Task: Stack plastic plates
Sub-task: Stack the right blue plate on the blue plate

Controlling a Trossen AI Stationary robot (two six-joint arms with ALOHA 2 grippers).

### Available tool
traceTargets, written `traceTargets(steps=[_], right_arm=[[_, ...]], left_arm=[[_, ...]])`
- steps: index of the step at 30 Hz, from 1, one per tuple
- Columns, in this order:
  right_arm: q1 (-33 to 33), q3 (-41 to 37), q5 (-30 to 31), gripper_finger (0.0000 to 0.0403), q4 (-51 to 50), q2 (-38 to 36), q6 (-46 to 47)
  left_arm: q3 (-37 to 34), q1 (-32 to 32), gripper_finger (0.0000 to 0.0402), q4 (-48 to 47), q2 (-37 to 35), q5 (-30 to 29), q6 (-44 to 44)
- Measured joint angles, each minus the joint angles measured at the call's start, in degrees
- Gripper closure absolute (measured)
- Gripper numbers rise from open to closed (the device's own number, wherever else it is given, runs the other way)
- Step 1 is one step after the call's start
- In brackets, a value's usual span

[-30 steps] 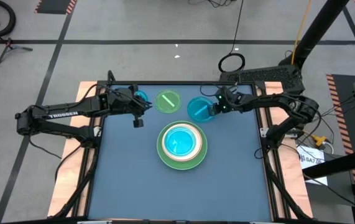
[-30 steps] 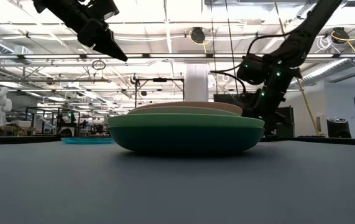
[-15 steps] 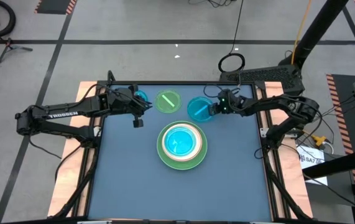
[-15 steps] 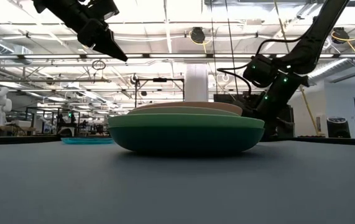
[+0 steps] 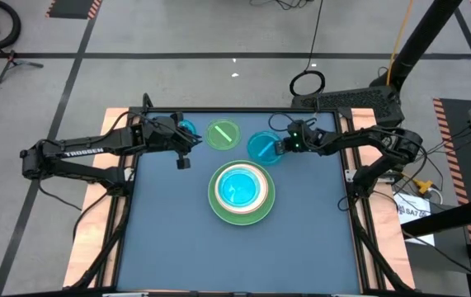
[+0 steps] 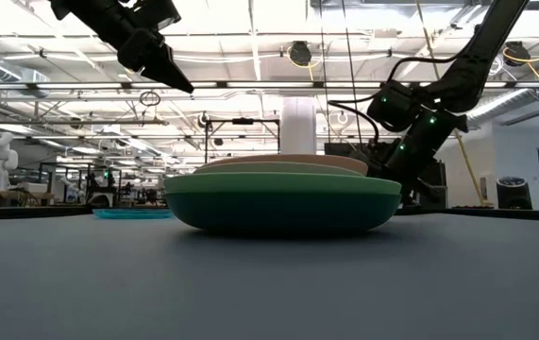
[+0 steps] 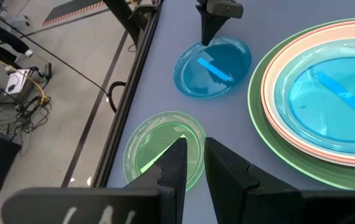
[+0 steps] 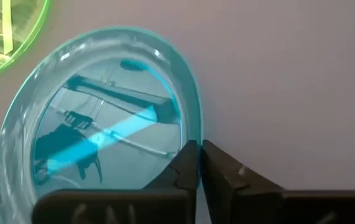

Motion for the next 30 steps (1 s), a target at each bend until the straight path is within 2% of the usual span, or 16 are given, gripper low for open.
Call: traceTargets(steps=[10,21,25,30], right_arm=[[-0.07,0.0,0.09,0.04,4.13,-1.37,-0.14],[1.06,0.04,-0.23,0.0402,5.7,-15.43,-2.95],[3.53,0.05,-5.08,0.0402,6.1,-19.23,-3.42],[9.41,0.07,-14.44,0.0402,6.18,-19.91,-5.06]], left_arm=[[0.0,0.02,0.0339,0.0,-0.01,0.0,0.0],[0.02,0.0,0.0339,0.0,0.01,0.0,0.0],[0.02,0.0,0.0339,0.02,0.0,0.0,0.0],[0.02,0.0,0.0339,0.1,-0.01,0.0,0.0]])
